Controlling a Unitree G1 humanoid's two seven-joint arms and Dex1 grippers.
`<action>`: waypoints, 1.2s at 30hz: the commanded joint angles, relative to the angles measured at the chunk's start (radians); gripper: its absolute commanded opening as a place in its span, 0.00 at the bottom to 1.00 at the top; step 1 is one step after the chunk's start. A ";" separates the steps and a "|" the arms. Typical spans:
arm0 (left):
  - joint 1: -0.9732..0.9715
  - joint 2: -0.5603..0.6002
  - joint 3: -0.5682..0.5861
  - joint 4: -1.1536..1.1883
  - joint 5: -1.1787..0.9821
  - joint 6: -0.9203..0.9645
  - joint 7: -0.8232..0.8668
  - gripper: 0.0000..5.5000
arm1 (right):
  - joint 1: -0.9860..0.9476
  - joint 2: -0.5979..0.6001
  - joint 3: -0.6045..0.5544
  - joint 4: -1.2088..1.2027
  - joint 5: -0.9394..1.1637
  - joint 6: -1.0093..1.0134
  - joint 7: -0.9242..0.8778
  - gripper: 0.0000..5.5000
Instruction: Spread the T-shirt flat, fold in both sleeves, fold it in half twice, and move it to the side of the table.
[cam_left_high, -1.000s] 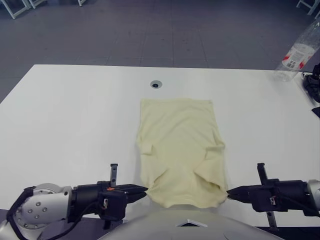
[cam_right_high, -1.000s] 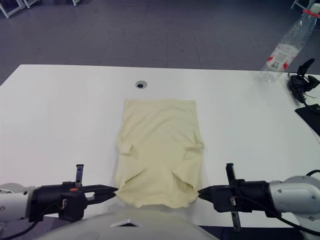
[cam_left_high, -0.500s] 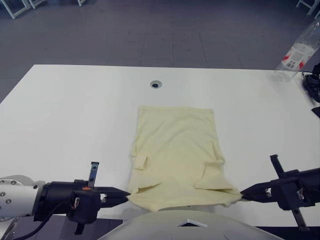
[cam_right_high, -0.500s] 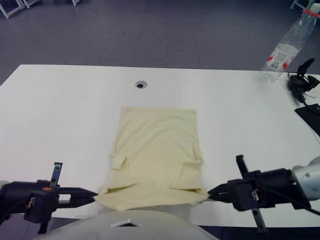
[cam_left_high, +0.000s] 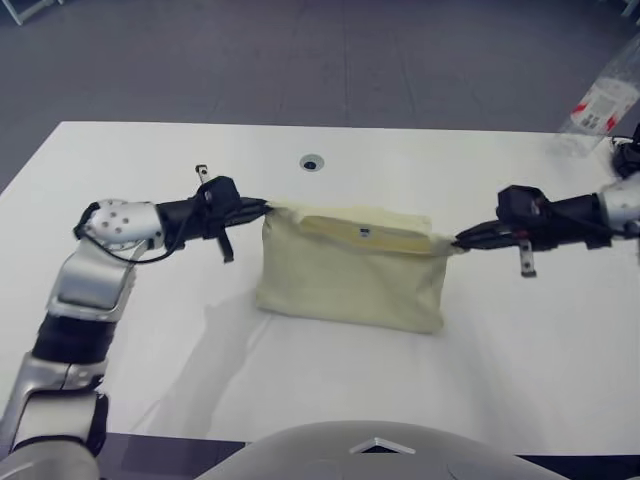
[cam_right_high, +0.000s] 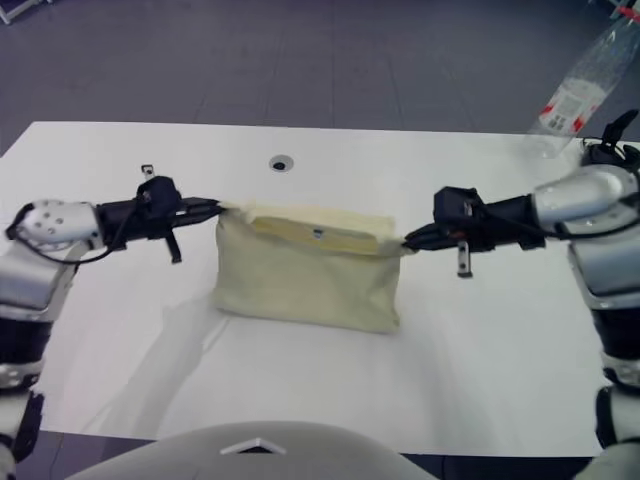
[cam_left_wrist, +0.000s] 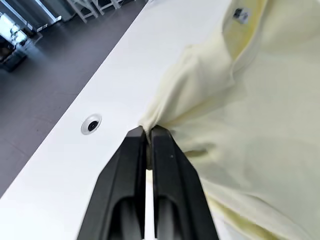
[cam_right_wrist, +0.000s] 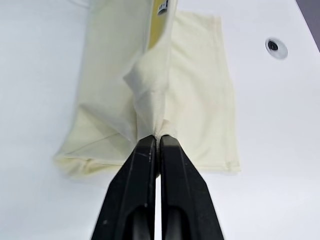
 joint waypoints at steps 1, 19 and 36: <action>-0.090 -0.087 -0.094 0.226 0.109 -0.080 0.010 0.00 | -0.162 0.110 0.112 0.245 -0.105 -0.035 -0.005 0.00; -0.350 -0.360 0.078 0.748 0.190 -0.377 0.560 0.41 | -0.371 0.403 -0.028 0.862 -0.234 -0.234 -0.587 0.39; -0.155 -0.325 0.097 0.434 0.209 -0.325 0.576 0.95 | -0.065 0.376 0.081 0.570 -0.343 -0.521 -0.561 0.90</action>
